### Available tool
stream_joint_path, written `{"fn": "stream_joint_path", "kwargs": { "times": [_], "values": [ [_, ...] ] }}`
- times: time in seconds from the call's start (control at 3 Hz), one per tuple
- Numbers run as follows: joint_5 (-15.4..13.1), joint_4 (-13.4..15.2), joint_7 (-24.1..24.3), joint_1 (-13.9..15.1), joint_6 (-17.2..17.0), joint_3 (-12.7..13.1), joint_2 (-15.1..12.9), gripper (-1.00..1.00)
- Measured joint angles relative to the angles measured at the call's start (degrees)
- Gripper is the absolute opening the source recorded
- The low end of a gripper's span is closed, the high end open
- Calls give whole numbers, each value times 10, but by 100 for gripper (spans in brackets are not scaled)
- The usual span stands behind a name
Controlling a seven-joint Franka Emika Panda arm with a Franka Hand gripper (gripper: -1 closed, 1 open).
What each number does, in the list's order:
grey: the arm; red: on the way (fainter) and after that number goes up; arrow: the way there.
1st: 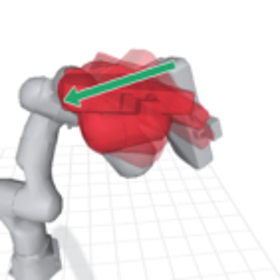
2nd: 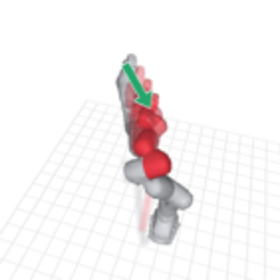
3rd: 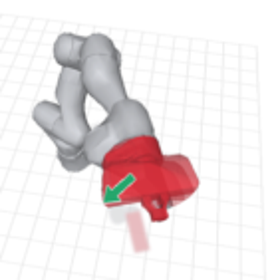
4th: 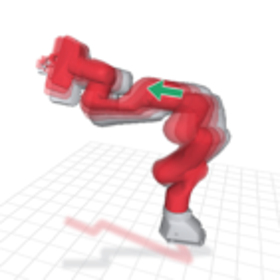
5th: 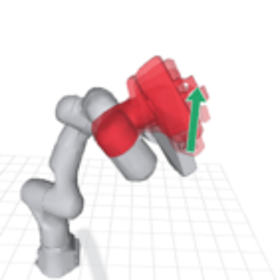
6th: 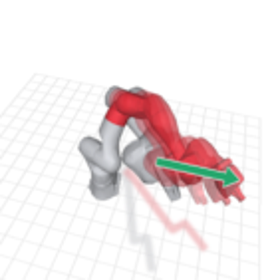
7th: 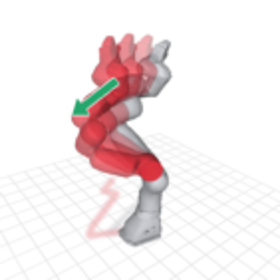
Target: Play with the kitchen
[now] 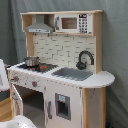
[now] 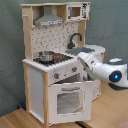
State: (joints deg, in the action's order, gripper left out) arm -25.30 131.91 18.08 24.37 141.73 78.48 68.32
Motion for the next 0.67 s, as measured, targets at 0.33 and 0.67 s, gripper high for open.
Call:
{"fn": "stream_joint_path", "kwargs": {
  "times": [0.33,0.67],
  "values": [
    [12,6,-56,-16,-19,-23,-14,100],
    [25,9,-104,-33,-45,-41,-29,100]
  ]
}}
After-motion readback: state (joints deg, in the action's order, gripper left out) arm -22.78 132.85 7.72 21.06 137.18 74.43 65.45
